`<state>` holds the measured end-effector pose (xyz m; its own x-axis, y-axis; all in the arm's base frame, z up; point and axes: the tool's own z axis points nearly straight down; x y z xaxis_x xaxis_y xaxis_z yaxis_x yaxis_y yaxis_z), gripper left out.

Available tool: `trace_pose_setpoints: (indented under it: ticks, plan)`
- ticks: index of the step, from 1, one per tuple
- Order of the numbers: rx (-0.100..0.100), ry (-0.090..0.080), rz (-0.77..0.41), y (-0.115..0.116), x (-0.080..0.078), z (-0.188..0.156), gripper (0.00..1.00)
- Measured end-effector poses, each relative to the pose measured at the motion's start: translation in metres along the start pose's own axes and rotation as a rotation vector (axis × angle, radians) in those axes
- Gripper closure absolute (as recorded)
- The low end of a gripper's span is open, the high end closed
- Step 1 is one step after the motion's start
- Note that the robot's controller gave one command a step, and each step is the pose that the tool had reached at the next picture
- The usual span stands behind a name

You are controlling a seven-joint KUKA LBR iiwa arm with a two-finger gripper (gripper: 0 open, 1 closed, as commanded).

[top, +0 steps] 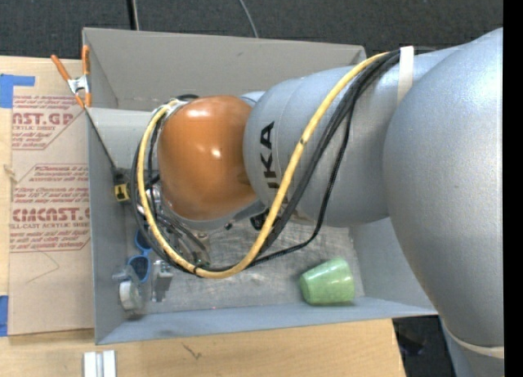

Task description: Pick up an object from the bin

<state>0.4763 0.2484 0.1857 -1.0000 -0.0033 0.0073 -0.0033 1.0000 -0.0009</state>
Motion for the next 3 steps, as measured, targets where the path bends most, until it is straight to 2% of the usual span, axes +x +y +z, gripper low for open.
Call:
trace_pose_setpoints:
  ticks: [1,2,3]
  plan:
    - [-0.002,-0.011,-0.419,-0.011,-0.066,0.105,0.0]
    - [-0.004,-0.018,-0.419,-0.01,-0.068,0.099,1.0]
    - [-0.001,-0.019,-0.418,-0.024,-0.072,-0.041,1.0]
